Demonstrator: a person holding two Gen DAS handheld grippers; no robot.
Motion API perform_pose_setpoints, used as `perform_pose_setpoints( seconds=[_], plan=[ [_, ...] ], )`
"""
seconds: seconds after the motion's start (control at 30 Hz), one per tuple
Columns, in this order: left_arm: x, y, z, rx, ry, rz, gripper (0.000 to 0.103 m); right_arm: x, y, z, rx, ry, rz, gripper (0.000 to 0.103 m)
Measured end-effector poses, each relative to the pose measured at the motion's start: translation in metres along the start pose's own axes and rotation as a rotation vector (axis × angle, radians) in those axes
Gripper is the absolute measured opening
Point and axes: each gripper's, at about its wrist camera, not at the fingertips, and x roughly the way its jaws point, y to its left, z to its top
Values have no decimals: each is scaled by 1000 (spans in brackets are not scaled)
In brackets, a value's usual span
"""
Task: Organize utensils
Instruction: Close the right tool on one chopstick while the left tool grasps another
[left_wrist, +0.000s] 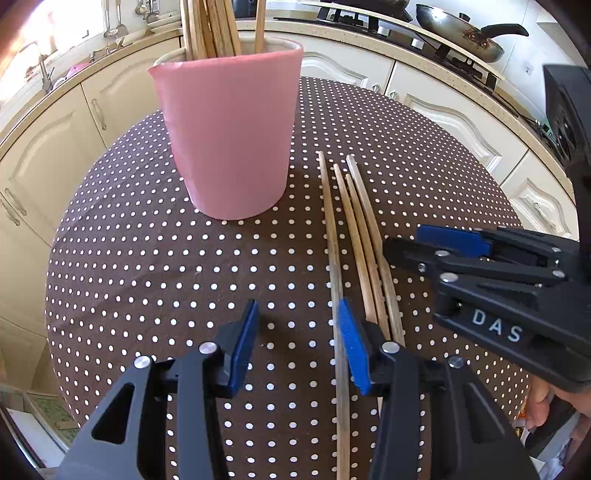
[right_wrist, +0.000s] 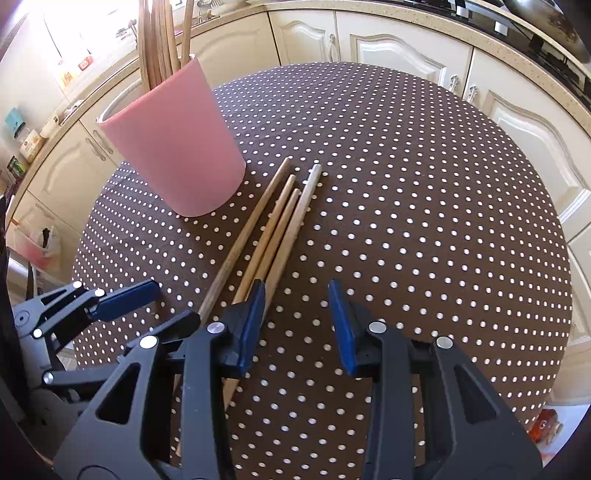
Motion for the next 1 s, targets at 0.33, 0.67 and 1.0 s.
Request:
perform_pose_setpoints(
  seconds=[0.33,0.67,1.0],
  plan=[
    [5,-6,7,-5,-6,9,45,25,31,19,-137,61,-136,33],
    [16,-29,21,70,18,53,44,33,34,22,-242,168,-88,10],
    [28,-45,39,132,48,59,26,24,4,22,-238,221,-42,7]
  ],
)
